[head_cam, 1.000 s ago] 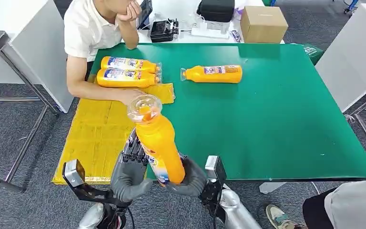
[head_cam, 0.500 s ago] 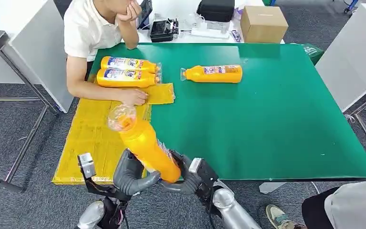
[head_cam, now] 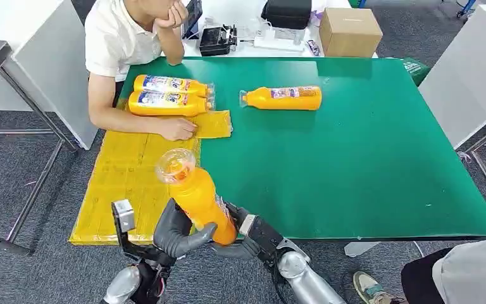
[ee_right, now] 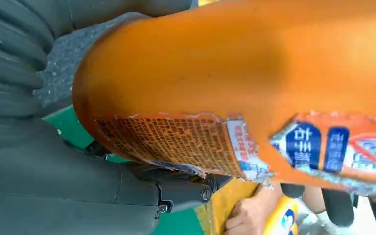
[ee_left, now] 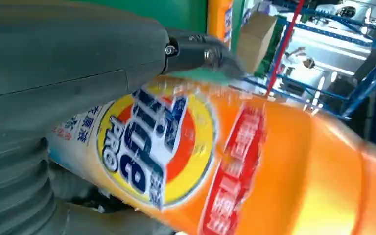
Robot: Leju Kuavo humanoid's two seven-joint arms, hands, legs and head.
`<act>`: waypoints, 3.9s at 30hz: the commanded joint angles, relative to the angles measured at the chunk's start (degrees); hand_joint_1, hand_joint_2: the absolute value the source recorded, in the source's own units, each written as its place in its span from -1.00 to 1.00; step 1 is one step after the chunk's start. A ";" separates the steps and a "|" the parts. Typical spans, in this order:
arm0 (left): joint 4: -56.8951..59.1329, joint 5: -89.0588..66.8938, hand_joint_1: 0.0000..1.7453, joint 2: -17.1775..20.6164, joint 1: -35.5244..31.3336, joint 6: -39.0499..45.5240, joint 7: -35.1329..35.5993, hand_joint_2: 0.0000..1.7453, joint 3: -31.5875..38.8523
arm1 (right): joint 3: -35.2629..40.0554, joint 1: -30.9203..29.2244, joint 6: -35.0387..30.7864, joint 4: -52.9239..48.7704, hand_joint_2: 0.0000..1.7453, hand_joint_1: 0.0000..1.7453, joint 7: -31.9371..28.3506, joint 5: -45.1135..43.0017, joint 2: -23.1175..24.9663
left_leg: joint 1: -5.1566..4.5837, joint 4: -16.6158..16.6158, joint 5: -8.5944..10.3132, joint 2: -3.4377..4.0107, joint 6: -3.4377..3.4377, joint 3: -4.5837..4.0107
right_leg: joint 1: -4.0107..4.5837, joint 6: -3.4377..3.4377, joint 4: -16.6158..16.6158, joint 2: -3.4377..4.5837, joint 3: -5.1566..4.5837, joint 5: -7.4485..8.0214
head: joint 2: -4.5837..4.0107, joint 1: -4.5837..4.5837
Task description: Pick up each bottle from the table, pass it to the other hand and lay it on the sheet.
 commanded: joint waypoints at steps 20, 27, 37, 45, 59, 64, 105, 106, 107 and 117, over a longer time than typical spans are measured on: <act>-0.58 -5.16 1.00 -0.11 -1.15 12.39 -0.08 1.00 0.18 | 6.22 -2.42 -16.75 5.34 1.00 -1.00 3.99 12.88 0.52 | -0.01 -0.04 -0.08 0.00 -0.01 0.25 | 0.01 -0.03 -0.03 -0.10 0.24 -0.10 | 0.00 0.00; -2.02 -5.25 1.00 0.25 -1.00 12.38 0.63 1.00 1.07 | 6.21 -1.43 -16.78 3.05 1.00 -1.00 4.63 13.32 0.04 | -0.02 -0.03 -0.06 0.00 0.00 0.20 | 0.00 -0.02 -0.03 -0.07 0.17 -0.07 | 0.00 0.00; -3.18 -20.99 1.00 -0.64 -0.78 26.73 -2.83 1.00 2.43 | 6.29 0.57 -20.98 -1.01 1.00 -1.00 4.91 16.99 -1.18 | -0.02 -0.04 -0.03 0.00 -0.01 0.10 | -0.01 -0.02 -0.02 -0.06 0.08 -0.04 | 0.00 0.00; -8.80 -57.13 1.00 0.19 -2.81 42.49 1.64 1.00 7.54 | 1.39 6.03 -29.15 -10.78 1.00 -1.00 9.43 28.91 -3.94 | -0.03 -0.03 -0.02 -0.09 0.00 0.08 | -0.01 -0.01 -0.01 -0.15 0.09 -0.06 | 0.00 0.00; 12.33 -74.87 1.00 2.79 -21.12 29.58 14.11 1.00 8.94 | -4.25 6.62 -19.55 -11.49 1.00 -1.00 0.87 18.46 -0.57 | -0.02 -0.05 0.09 -0.11 -0.03 0.14 | -0.01 -0.04 -0.01 -0.19 0.12 0.00 | 0.00 0.00; 14.00 -74.92 1.00 2.48 -21.76 29.50 13.92 1.00 9.10 | -4.28 6.45 -19.40 -11.14 1.00 -1.00 0.88 18.44 -0.32 | -0.04 -0.06 0.05 -0.04 -0.02 0.21 | -0.03 -0.03 -0.01 -0.12 0.19 -0.02 | 0.00 0.00; 66.40 -80.39 1.00 -5.20 -42.41 21.39 22.43 1.00 14.47 | 5.11 -0.61 -15.43 -1.59 1.00 -1.00 -1.62 15.10 3.37 | -0.03 -0.10 0.07 0.22 -0.03 0.40 | -0.01 0.00 -0.05 0.08 0.31 0.08 | 0.00 0.00; 66.37 -80.18 1.00 -5.24 -42.47 21.08 22.37 1.00 14.69 | 5.04 -0.62 -15.53 -1.65 1.00 -1.00 -1.67 15.01 3.35 | -0.05 -0.10 0.08 0.22 -0.03 0.40 | -0.03 0.01 -0.04 0.10 0.30 0.08 | 0.00 0.00; 66.50 -79.86 1.00 -5.27 -42.57 20.55 22.37 1.00 15.00 | 4.97 -0.61 -15.59 -1.81 1.00 -1.00 -1.72 14.84 3.32 | -0.02 -0.05 0.10 0.16 -0.03 0.26 | -0.01 0.01 -0.01 0.07 0.18 0.10 | 0.00 0.00; 67.12 -77.49 -1.00 -5.76 -43.09 21.06 23.78 1.00 18.19 | 5.44 -1.01 -15.91 -0.63 1.00 -1.00 -1.87 14.42 3.80 | -0.04 -0.08 0.05 0.15 -0.03 0.48 | -0.02 0.00 -0.01 0.01 0.41 0.02 | 0.00 0.04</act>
